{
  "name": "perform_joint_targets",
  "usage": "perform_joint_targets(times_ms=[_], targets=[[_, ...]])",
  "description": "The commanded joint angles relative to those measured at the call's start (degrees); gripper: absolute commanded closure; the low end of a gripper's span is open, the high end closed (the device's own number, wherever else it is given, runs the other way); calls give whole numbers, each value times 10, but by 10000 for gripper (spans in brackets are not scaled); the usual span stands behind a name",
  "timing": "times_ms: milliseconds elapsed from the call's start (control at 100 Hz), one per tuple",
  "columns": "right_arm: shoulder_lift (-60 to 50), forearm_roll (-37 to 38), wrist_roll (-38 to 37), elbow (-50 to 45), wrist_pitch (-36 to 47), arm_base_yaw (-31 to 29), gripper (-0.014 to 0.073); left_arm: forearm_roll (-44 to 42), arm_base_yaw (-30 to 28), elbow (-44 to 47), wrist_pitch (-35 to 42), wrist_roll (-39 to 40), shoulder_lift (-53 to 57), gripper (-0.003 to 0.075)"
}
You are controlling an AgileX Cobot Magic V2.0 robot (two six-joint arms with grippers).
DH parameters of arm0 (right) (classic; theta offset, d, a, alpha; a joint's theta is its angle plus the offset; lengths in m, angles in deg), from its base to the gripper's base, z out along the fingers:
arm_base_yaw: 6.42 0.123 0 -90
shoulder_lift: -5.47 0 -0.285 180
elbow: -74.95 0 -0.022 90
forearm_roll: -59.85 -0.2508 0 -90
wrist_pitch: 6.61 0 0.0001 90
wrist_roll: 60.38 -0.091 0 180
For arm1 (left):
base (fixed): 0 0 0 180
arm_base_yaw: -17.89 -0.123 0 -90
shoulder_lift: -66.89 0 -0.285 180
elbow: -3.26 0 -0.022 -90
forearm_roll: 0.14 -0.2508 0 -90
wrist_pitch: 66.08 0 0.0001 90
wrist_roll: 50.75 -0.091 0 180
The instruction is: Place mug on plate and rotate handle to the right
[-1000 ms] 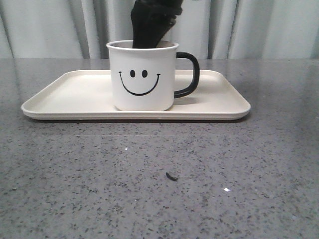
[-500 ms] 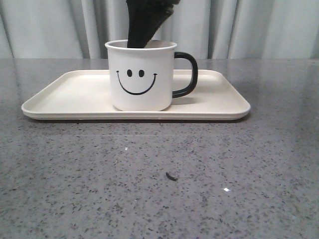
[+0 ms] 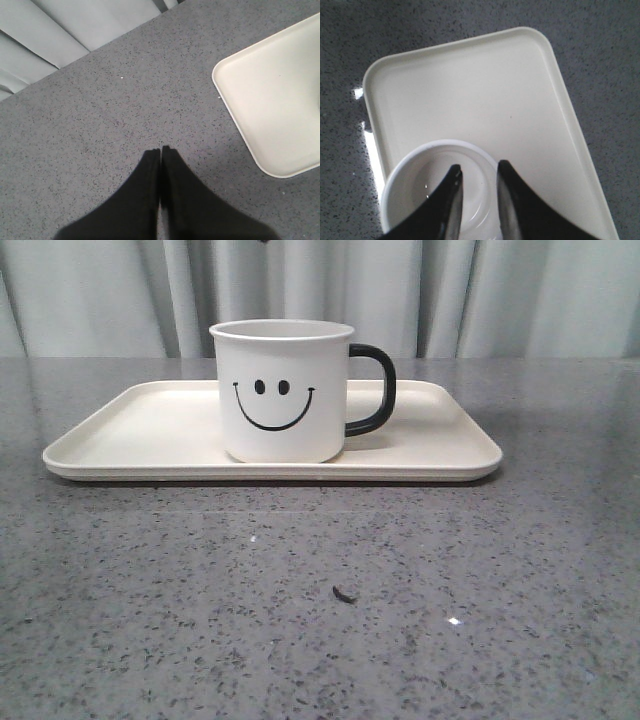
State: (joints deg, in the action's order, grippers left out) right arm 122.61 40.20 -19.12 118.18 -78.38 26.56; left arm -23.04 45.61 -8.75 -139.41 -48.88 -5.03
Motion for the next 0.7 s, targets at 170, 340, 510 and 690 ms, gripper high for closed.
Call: perform_joint_targets(times_ms=[170, 340, 510, 690], targets=[[-130, -16, -14, 19, -25, -17, 401, -16, 4, -11, 54, 5, 9, 739], [-218, -15, -52, 19, 20, -65, 404, -30, 4, -11, 57, 5, 9, 739], [-308, -9, -82, 19, 58, -142, 482, -39, 4, -11, 59, 5, 9, 739], [-385, 12, -116, 4, 94, -220, 660, -39, 4, -11, 62, 5, 9, 739]])
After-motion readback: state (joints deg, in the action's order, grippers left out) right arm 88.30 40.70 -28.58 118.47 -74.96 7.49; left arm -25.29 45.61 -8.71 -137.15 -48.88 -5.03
